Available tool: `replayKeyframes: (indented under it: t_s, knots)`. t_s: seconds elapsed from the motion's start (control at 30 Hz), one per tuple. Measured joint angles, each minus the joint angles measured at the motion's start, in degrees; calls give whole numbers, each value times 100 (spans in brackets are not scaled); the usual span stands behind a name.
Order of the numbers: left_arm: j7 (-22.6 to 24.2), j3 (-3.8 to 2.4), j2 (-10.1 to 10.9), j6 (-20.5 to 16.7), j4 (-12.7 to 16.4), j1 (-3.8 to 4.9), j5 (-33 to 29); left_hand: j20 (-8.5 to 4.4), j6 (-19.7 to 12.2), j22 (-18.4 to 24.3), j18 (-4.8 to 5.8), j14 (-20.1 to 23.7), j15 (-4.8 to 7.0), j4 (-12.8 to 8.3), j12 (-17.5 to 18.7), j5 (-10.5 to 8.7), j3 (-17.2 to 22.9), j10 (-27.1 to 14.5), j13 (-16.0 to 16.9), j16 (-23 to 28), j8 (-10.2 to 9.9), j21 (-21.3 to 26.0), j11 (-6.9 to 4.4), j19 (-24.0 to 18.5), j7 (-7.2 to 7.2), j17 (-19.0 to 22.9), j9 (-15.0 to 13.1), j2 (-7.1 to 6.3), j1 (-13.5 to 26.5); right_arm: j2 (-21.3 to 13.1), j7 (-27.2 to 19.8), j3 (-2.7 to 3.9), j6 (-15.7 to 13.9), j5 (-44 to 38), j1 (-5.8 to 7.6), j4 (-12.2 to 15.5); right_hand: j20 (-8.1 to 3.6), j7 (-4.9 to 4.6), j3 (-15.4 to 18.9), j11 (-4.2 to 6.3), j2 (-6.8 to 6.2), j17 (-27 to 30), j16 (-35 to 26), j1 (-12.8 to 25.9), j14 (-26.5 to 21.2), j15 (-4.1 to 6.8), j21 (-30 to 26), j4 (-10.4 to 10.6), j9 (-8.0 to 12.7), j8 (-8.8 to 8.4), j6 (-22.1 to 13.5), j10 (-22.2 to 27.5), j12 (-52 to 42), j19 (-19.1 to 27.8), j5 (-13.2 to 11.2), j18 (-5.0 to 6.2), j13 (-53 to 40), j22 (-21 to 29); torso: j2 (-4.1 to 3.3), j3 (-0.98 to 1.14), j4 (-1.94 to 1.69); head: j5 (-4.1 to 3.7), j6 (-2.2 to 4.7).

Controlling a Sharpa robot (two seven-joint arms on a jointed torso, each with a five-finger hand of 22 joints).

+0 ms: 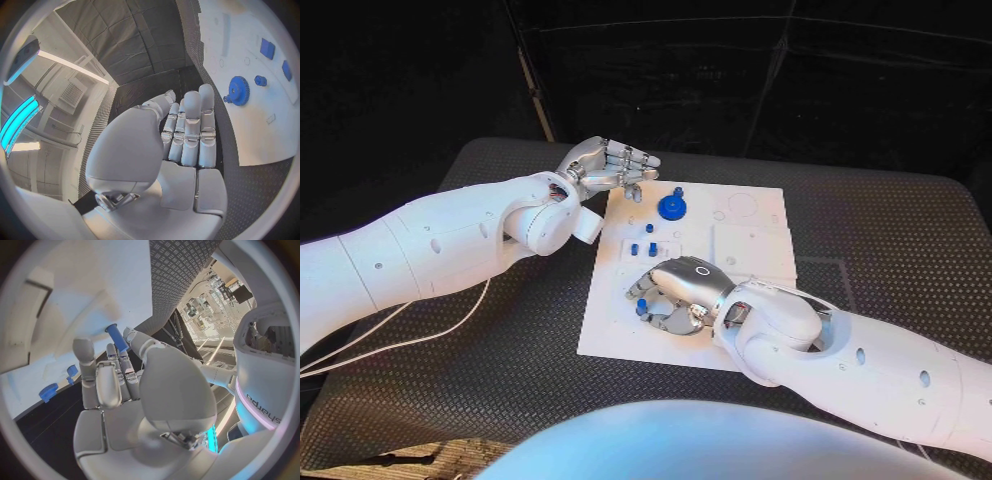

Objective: Assemble the parts on the task board

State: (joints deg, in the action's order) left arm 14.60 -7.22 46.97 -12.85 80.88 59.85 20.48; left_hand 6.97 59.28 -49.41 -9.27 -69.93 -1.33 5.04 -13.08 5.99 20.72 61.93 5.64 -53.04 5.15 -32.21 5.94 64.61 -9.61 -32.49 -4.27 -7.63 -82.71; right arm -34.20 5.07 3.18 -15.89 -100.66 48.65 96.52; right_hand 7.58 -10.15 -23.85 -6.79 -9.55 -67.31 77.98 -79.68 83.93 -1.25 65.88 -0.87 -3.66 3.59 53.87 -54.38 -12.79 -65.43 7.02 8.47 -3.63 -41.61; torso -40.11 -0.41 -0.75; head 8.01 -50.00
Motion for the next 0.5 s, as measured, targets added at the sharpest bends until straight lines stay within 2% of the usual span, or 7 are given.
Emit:
replayKeyframes:
  t_s: [0.17, 0.23, 0.3, 0.37, 0.4, 0.47, 0.5]
  knots:
    - [-2, 0, 16, 2, 0, 0, 0, 0, 0, 0, 0, 0, 0, 0, 0, 0, 0, 0, 0, 0, 0, -1, 0, 0, 0, 0, 0, 0, 0, -346, -122, 2, -324, 163, -1, 273, 0, 18, 222, 3, 0, 65, -28, 0, 0, 0, -66, 2, -4, 0, -121, 86, -46, 42, 0, -1, -12, 94, 1, 3, 4, -22, 0]
    - [-3, 0, 24, 2, -2, 0, 0, 0, 0, 0, 0, 0, 0, 0, 0, 0, 0, 0, 0, 0, 0, -1, 0, 0, 0, 0, 0, 0, 0, -554, -174, 27, -462, 297, -3, 426, 0, 18, 306, 24, 1, 93, -53, 20, 0, 0, -76, 24, -4, 0, -121, 107, -90, 43, 0, -1, -17, 121, 1, 4, 11, -35, 0]
    - [-4, 0, 29, 3, -4, 0, 0, 0, 0, 0, 1, 0, 0, 0, 0, 0, 0, 0, 0, 0, 0, -1, 0, 0, 0, 0, 0, 0, 0, -740, -209, 110, -562, 472, -10, 533, 0, 18, 420, 22, 25, 97, -57, 86, 0, 0, -98, 57, -13, 0, -121, 105, -165, 43, 20, -1, -29, 133, 3, 5, 18, -68, 0]
    - [-5, 0, 37, 3, -3, 1, 0, 0, 0, 0, 1, 0, 0, 0, 0, 0, 0, 0, -1, 0, 0, -1, 0, 0, 0, 0, -1, 0, 0, -1002, -233, 259, -677, 792, -9, 669, -10, -25, 527, 26, 92, 37, -42, 209, 0, 0, -67, 151, -41, 48, -51, -231, -378, 4, 24, 0, -93, 36, 9, 4, 25, -148, 15]
    - [-5, 0, 42, 3, -3, 1, 0, 0, 0, 0, 1, 0, 0, 0, 0, 0, 0, 0, 0, 0, 0, -1, 0, 0, 0, 0, -1, 0, 0, -1138, -240, 328, -737, 980, -4, 723, -21, -5, 570, 82, 131, -65, 26, 252, 0, 0, 4, 194, -59, 105, 59, -593, -596, -88, 40, 0, -179, -89, 12, 3, 26, -183, 26]
    - [-6, 1, 56, 3, -4, 0, 0, 0, 0, 0, 1, 0, 0, 0, 0, 0, 0, 0, 0, 0, 0, -1, 0, 0, 0, 0, -1, 0, 0, -1455, -242, 439, -896, 1492, 19, 814, -100, 113, 674, 257, 135, -297, 180, 258, 1, 111, 199, 227, -110, 248, 333, -1382, -1161, -290, 51, 0, -439, -410, 18, 1, 32, -273, 61]
    - [-6, 2, 59, 3, -5, 0, 0, 0, 0, -1, 0, 0, 0, 0, 0, 0, 0, 0, -1, 0, 0, -1, 0, 0, 0, 0, -1, 0, 0, -1586, -236, 470, -965, 1736, 23, 844, -168, 183, 746, 331, 100, -363, 229, 293, 5, 190, 278, 241, -127, 306, 427, -1610, -1429, -373, 85, 0, -595, -535, 21, 0, 36, -312, 76]
